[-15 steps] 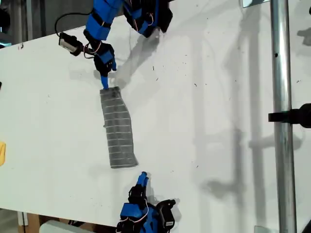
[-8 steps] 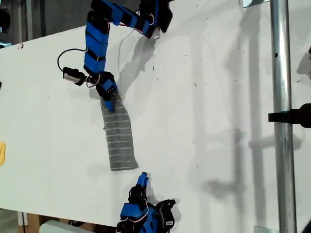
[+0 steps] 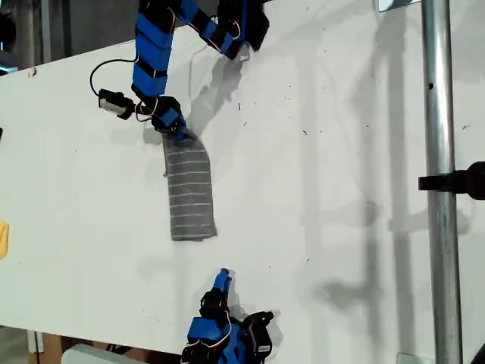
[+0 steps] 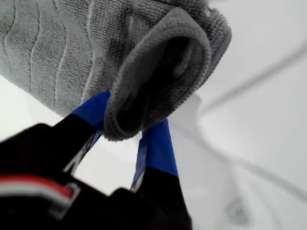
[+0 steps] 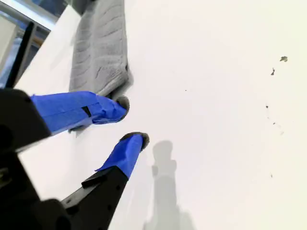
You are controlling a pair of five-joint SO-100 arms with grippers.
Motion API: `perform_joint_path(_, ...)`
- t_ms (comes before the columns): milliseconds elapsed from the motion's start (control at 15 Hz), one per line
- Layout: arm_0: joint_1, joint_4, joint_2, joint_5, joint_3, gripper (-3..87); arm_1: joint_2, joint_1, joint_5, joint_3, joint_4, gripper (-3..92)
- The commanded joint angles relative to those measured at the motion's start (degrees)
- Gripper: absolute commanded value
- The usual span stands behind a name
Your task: Grasp corners of a towel and fold twice.
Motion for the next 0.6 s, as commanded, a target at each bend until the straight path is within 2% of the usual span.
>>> perform_joint_path(0, -1.0, 0.4, 0.4, 0.5, 0.2, 10.3, 28.2, 1.2, -0.9, 8.0, 16.1, -0.2)
perform_joint_path(133, -1.0, 0.3, 0.4, 0.5, 0.2, 10.4, 49.7, 1.3, -0.9, 7.2, 36.4, -0.2)
perform_joint_path(200, -1.0, 0.3, 0.4, 0.7, 0.2, 10.4, 54.8, 0.9, -0.6, 4.9, 41.3, -0.2)
perform_joint_path(267, -1.0, 0.2, 0.4, 0.7, 0.2, 10.4, 54.0, -2.1, 1.2, 4.0, 38.2, -0.2)
perform_joint_path(467, -0.9, 0.0, 0.4, 0.8, 0.3, 10.6, 27.2, -13.1, 4.7, -0.2, 4.9, -0.2)
perform_joint_path(533, -0.7, 0.1, 0.4, 0.6, 0.3, 10.7, 17.7, -14.8, 4.7, -5.6, -1.7, 0.8)
